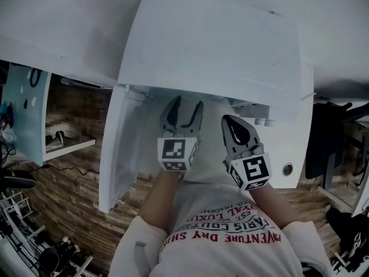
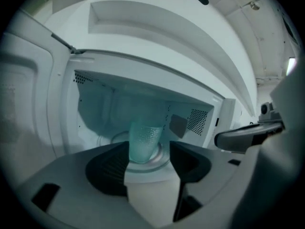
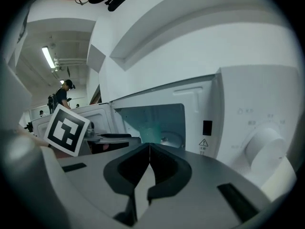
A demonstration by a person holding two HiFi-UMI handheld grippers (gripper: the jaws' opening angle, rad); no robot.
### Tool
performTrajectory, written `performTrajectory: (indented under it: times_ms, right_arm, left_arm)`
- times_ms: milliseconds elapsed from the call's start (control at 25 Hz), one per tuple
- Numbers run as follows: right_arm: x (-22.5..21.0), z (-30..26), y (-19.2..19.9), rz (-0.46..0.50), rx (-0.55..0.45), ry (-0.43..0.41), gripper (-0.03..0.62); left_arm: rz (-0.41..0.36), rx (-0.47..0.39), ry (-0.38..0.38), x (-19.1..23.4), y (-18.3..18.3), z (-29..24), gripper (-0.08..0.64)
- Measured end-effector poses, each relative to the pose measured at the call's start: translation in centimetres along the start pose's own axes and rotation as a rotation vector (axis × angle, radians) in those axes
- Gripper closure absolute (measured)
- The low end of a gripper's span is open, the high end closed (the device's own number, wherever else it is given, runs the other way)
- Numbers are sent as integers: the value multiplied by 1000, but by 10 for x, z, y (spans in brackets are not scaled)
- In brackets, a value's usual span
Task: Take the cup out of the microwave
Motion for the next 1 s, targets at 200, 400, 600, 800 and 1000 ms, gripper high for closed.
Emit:
performTrajectory:
  times_ms: [200, 400, 600, 800, 1000]
  right_arm:
    - [1, -8, 3, -2, 27, -9, 580]
    - [-3, -11, 4, 6, 38, 2, 580]
    - [-7, -10, 9, -12, 65, 17, 580]
    - [-5, -10, 13, -18, 80, 14, 580]
    - [-5, -9, 16, -24, 86, 21, 580]
  left_arm:
    - [-49, -58, 1, 7, 6, -31, 158]
    - [-155, -22, 50, 5, 9, -60, 117]
    - [-163, 3, 62, 5, 13, -79, 117]
    - [-182, 59, 15, 8, 15, -91, 117]
    - [-200, 93, -42, 15, 15, -94, 144]
Point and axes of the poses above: the fingertips, and each gripper's own axes: z backward along the fingers, x to its left, y out of its underside, the point moved 10 cm from there along z, backward along the fingers, and after that the axes turned 8 degrees about -x, right-handed, at the moved point
